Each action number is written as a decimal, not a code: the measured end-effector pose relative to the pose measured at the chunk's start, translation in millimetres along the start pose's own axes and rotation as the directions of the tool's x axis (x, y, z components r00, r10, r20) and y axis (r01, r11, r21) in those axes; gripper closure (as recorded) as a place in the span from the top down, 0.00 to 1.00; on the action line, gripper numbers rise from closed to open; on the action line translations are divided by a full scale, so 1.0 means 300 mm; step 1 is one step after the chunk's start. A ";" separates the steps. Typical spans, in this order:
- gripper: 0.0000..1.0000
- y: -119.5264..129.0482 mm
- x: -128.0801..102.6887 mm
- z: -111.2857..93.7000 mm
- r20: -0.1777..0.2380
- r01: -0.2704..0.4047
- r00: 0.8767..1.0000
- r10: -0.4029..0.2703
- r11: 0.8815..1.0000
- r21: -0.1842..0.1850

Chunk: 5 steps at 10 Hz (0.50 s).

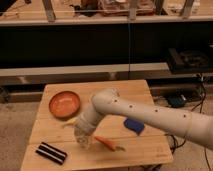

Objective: Knock the bottle over

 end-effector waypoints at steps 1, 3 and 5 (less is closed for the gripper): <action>0.80 -0.075 -0.085 0.044 0.013 0.033 0.999 -0.033 0.999 -0.031; 0.80 -0.208 -0.183 0.100 0.039 0.083 0.996 -0.082 0.995 -0.048; 0.80 -0.359 -0.245 0.146 0.045 0.144 0.989 -0.141 0.988 -0.052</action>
